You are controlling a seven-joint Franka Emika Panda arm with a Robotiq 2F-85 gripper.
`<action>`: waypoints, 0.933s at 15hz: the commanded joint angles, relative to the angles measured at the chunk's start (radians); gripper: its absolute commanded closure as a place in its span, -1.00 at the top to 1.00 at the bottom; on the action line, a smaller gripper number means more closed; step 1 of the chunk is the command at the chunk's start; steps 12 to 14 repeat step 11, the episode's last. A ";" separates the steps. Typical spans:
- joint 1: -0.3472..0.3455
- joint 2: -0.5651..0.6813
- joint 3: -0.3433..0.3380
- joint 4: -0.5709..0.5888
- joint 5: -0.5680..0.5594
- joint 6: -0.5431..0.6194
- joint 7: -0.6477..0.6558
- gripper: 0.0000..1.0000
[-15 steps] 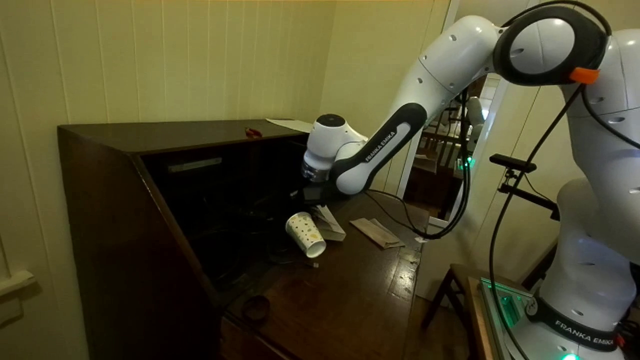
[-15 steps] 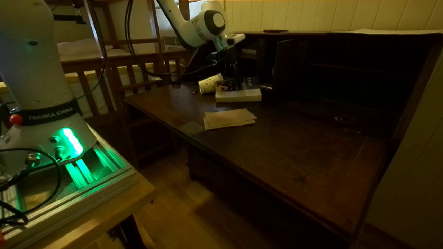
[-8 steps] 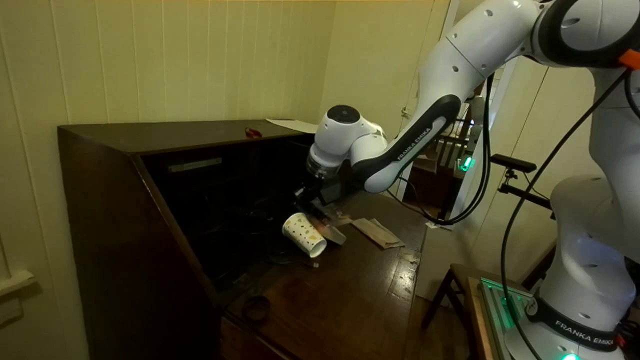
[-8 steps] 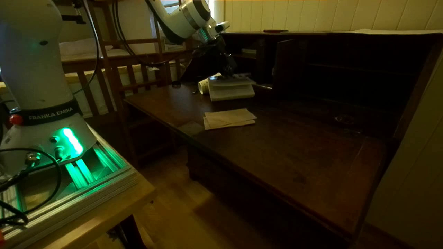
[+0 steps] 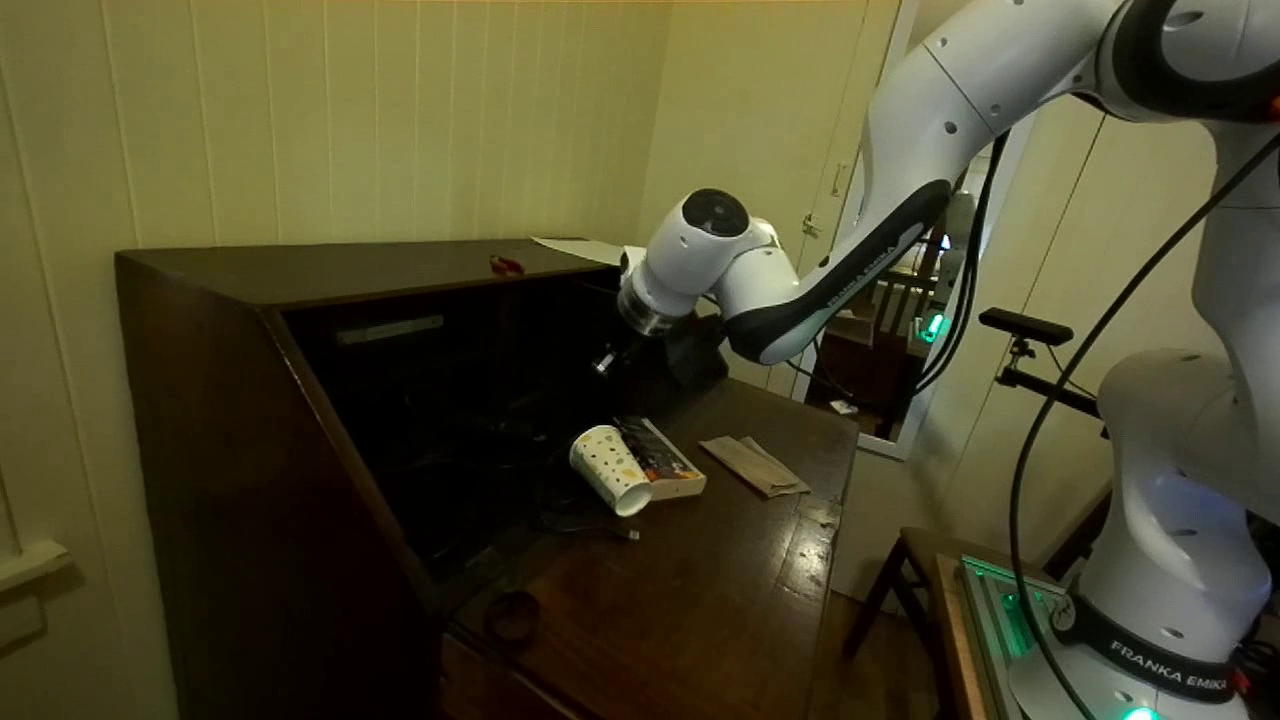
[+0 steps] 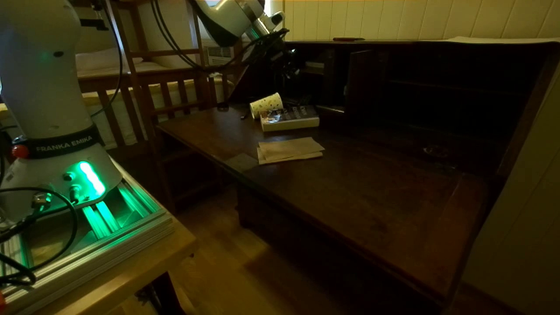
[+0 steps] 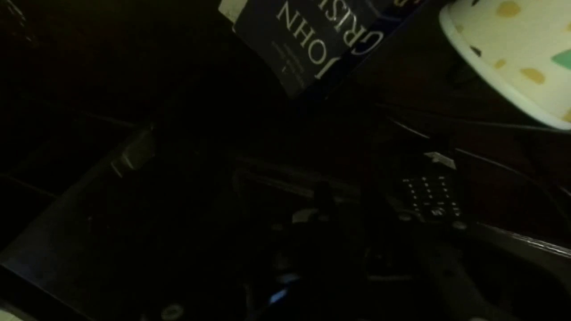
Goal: Open the book
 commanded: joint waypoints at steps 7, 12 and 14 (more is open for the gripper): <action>-0.071 0.002 0.031 -0.016 0.189 0.073 -0.027 0.38; -0.068 0.002 0.032 -0.016 0.189 0.073 -0.027 0.47; -0.068 0.002 0.032 -0.016 0.189 0.073 -0.027 0.47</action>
